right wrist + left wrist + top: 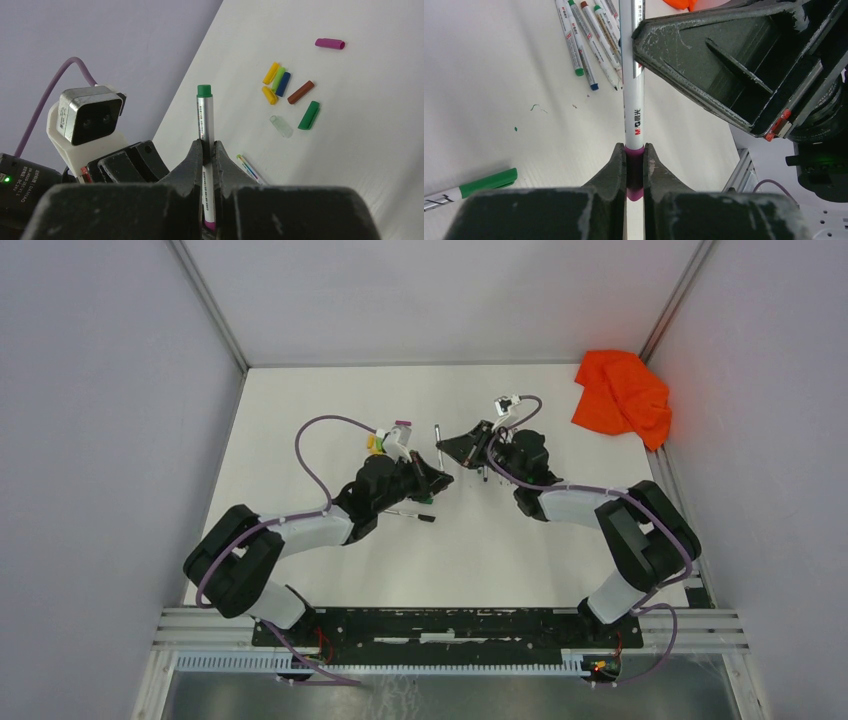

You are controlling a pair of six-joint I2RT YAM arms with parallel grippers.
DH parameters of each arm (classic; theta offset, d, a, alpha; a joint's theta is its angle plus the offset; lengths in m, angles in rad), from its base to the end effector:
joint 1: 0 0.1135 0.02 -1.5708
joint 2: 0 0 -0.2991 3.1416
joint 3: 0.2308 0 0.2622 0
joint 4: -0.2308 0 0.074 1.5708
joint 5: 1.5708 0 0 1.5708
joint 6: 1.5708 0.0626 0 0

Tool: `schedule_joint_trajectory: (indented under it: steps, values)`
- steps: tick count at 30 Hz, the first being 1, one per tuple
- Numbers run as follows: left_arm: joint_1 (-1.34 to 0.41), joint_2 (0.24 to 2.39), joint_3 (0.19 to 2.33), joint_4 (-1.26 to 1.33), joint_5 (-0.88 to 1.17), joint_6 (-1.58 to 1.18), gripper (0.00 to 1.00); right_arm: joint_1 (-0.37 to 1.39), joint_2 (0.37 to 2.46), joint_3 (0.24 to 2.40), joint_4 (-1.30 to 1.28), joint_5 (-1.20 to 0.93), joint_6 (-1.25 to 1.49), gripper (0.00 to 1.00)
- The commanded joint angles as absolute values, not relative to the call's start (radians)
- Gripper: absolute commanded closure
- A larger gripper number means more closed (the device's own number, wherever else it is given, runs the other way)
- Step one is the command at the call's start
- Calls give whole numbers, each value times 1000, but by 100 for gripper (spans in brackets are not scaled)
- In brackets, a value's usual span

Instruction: Open the pen caps

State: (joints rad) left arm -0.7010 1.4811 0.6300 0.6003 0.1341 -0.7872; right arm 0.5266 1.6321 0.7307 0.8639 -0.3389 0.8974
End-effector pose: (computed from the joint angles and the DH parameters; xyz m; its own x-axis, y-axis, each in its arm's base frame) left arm 0.2532 -0.2246 0.2252 -0.6568 -0.3643 -0.6602 0.3867 0.5890 -0.7096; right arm 0.3152 0.2073 0.2441 -0.6153 0.4951 -0.6135 -0.4494 0.4191 0.7889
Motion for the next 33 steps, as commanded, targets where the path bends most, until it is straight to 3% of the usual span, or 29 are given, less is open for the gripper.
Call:
schedule_joint_trajectory:
  steps: [1,6,13,26,31,33]
  values:
    - [-707,1485,657,663,168,-723,98,515,1585,709,931,-343,915,100]
    - [-707,1480,690,601,212,-667,98,511,1574,727,903,-406,839,100]
    - [-707,1495,791,442,270,-591,98,512,1563,758,806,-449,738,81]
    - [-707,1529,853,347,286,-554,98,513,1567,775,731,-466,681,75]
    - [-707,1537,873,304,278,-535,98,512,1568,777,723,-465,676,78]
    - [-707,1537,875,287,270,-526,98,513,1566,787,699,-459,662,93]
